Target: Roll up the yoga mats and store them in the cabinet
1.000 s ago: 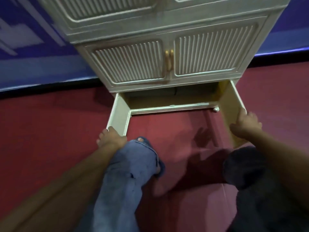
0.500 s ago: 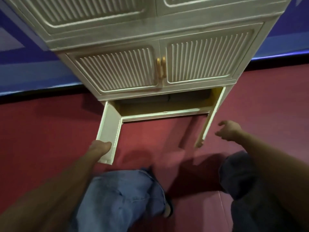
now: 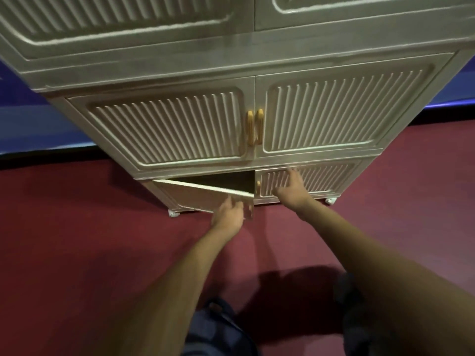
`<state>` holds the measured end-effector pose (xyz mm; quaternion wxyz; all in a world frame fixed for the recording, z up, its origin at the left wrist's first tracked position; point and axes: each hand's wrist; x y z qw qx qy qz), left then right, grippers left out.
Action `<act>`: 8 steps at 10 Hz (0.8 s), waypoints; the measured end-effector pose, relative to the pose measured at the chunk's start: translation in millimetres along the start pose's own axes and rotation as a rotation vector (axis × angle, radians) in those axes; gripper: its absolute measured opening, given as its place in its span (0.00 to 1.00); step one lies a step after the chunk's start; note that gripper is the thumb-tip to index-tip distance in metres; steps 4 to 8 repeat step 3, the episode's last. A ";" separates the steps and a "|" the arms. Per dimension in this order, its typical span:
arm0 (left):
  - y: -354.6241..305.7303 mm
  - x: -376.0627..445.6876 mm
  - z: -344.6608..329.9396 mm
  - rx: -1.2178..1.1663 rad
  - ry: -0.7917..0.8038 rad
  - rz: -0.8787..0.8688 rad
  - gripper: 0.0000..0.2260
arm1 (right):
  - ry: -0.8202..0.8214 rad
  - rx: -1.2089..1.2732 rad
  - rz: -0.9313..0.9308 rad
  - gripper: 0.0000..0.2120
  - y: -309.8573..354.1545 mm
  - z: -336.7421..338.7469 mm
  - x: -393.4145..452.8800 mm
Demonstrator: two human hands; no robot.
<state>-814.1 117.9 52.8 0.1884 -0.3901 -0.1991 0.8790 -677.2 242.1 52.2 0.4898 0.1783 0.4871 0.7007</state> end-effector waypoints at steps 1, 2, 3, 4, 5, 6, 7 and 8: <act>-31.7 34.6 -21.2 -0.126 0.026 -0.018 0.30 | 0.100 -0.023 0.027 0.41 -15.2 -8.0 9.6; -25.0 61.9 -44.1 -0.153 0.048 -0.098 0.38 | 0.170 -0.038 0.092 0.44 -32.7 -9.1 12.2; 0.5 78.2 -61.6 -0.103 0.142 -0.190 0.39 | 0.180 -0.112 0.148 0.45 -49.1 -5.6 11.5; 0.5 78.2 -61.6 -0.103 0.142 -0.190 0.39 | 0.180 -0.112 0.148 0.45 -49.1 -5.6 11.5; 0.5 78.2 -61.6 -0.103 0.142 -0.190 0.39 | 0.180 -0.112 0.148 0.45 -49.1 -5.6 11.5; 0.5 78.2 -61.6 -0.103 0.142 -0.190 0.39 | 0.180 -0.112 0.148 0.45 -49.1 -5.6 11.5; 0.5 78.2 -61.6 -0.103 0.142 -0.190 0.39 | 0.180 -0.112 0.148 0.45 -49.1 -5.6 11.5; 0.5 78.2 -61.6 -0.103 0.142 -0.190 0.39 | 0.180 -0.112 0.148 0.45 -49.1 -5.6 11.5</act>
Point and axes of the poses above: each hand's wrist, its own x-axis towards the middle knuckle, its own z-axis out of the back of the hand, y = z × x, and after that the axes turned 11 degrees about z, right-handed
